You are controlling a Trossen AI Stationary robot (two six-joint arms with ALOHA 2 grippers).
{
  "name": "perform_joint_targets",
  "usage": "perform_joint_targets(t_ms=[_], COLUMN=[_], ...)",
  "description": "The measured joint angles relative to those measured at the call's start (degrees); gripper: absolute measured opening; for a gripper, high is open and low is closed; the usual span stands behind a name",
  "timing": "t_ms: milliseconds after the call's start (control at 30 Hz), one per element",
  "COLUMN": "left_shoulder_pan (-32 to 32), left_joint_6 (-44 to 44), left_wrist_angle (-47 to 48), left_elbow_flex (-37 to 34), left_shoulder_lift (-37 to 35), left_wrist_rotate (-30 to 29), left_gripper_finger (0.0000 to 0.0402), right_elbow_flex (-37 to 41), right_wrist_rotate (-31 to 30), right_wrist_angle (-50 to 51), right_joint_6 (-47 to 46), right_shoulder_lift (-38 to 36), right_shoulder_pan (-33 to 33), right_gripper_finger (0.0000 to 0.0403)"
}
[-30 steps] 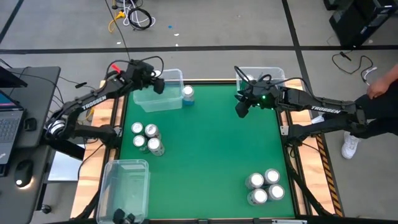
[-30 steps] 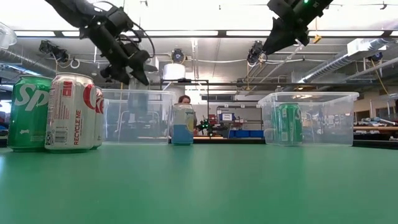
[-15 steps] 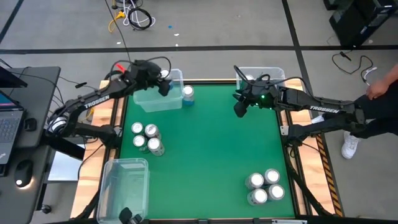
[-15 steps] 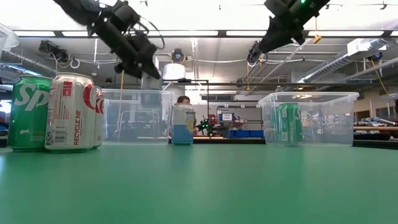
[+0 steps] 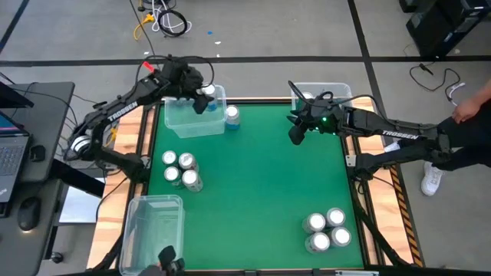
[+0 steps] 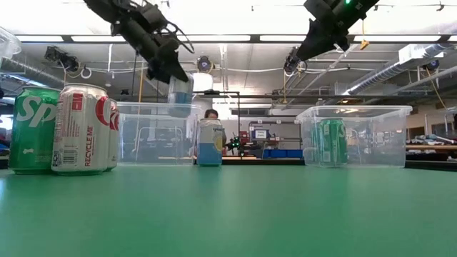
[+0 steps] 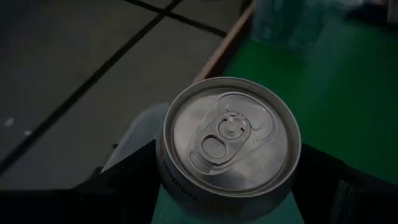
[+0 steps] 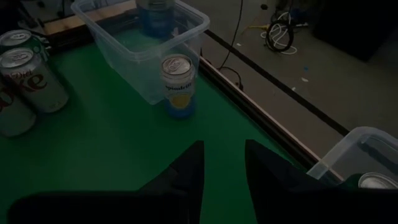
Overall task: Sort soda cans
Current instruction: Put the blue white soda can into the top left transparent bin
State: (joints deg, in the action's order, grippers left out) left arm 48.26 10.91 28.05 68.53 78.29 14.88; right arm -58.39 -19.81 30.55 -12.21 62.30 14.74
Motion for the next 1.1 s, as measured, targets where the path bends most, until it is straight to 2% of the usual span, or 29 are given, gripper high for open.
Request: perform_joint_targets(t_ms=[200, 400, 500, 600, 667, 800, 933, 1100], left_shoulder_pan=[-0.3, -1.1, -1.0, -1.1, -1.2, -1.5, -3.6, -7.1], left_joint_6=[-5.2, -4.9, -4.9, -5.0, -5.3, -6.6, -5.4, -3.8], left_wrist_angle=[-3.2, -5.6, -6.2, -6.1, -6.6, -6.1, -5.8, -5.6], left_elbow_flex=[-1.4, -1.4, -1.4, -1.4, -1.4, -1.4, -1.4, -1.4], left_shoulder_lift=[3.3, 1.8, -0.3, -2.1, -3.2, -4.6, -4.6, -4.6], left_wrist_rotate=[-0.5, 0.2, 3.0, 6.7, 10.0, 15.0, 15.8, 15.9], left_gripper_finger=[0.0289, 0.0289, 0.0289, 0.0289, 0.0289, 0.0289, 0.0289, 0.0289], right_elbow_flex=[0.0, 0.0, 0.0, 0.0, 0.0, 0.0, -0.2, -4.8], right_wrist_rotate=[0.3, 6.2, 11.7, 19.4, 22.2, 22.7, 22.6, 22.6], right_wrist_angle=[-1.4, -18.5, -29.5, -38.6, -42.7, -47.8, -53.1, -54.3], right_joint_6=[0.0, 4.9, 9.1, 9.6, 9.7, 10.7, 10.7, 10.5], right_shoulder_lift=[0.4, 7.3, 12.2, 16.7, 19.4, 24.1, 27.6, 31.6], right_shoulder_pan=[0.0, 0.1, 2.0, 4.4, 5.1, 5.1, 4.2, 3.5], right_gripper_finger=[0.0103, 0.0103, 0.0104, 0.0108, 0.0115, 0.0142, 0.0188, 0.0258])
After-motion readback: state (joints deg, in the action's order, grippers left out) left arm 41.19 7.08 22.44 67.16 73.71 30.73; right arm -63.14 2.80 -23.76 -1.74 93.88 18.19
